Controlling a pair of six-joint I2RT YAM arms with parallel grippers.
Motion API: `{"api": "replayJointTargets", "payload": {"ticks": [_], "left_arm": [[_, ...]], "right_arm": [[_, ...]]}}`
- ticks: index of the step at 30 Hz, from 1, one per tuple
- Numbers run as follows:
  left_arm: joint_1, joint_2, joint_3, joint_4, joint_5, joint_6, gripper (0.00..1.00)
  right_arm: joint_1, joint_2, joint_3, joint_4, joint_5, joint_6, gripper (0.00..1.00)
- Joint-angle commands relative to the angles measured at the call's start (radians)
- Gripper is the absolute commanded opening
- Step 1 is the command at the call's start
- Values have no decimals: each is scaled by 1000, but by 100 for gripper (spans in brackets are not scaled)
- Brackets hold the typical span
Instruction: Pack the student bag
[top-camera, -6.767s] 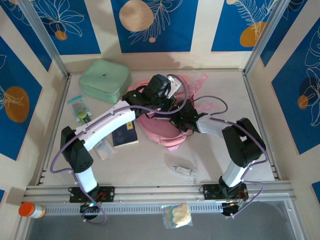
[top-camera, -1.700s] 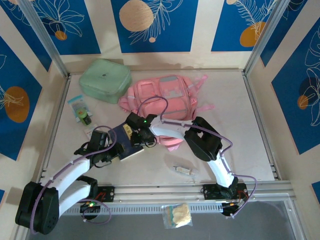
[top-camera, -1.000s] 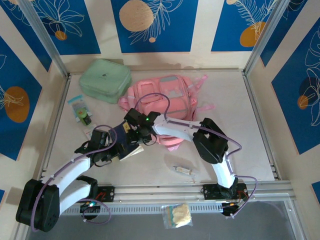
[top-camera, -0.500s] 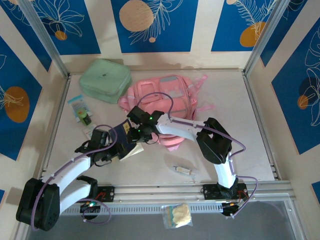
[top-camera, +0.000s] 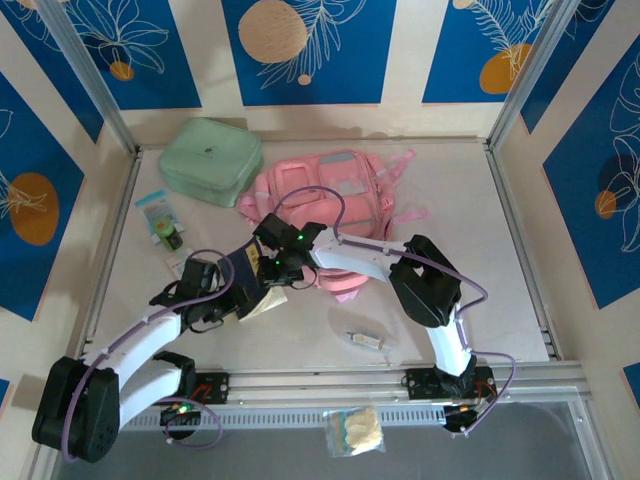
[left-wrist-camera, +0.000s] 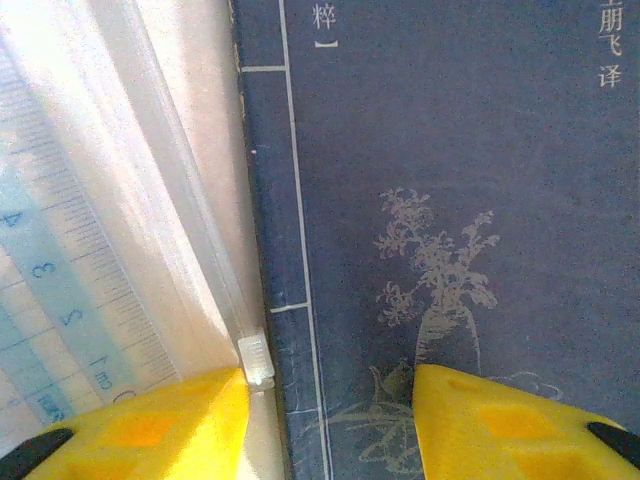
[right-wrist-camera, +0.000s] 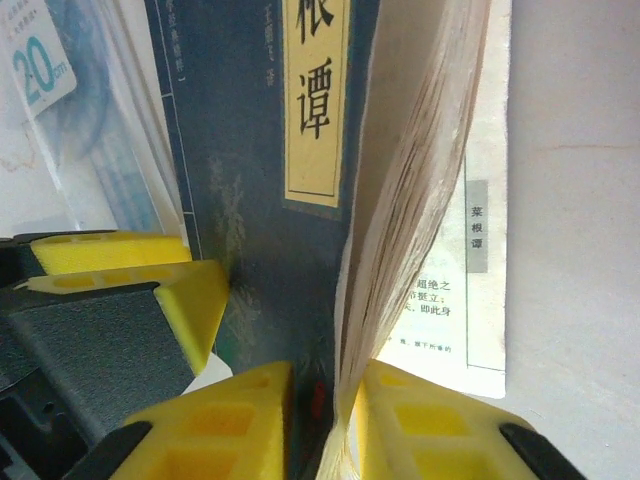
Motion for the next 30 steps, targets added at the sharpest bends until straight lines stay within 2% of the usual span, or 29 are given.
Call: {"api": "replayJointTargets", "payload": {"ticks": [1, 8, 15, 21, 27, 30], "left_arm": [[-10, -12, 8, -35, -12, 11, 48], [-10, -75, 6, -30, -13, -10, 49], [-4, -204, 154, -227, -67, 35, 56], [14, -293, 291, -345, -55, 48, 59], [17, -310, 333, -259, 114, -30, 64], [9, -302, 292, -47, 285, -95, 64]], "right_arm": [[18, 7, 25, -14, -35, -8, 16], [22, -61, 28, 2, -61, -15, 1], [40, -221, -45, 51, -55, 1, 0], [13, -403, -141, 70, -53, 2, 0], [-73, -603, -260, 138, -135, 1, 0], [-134, -674, -308, 178, -215, -14, 0]]}}
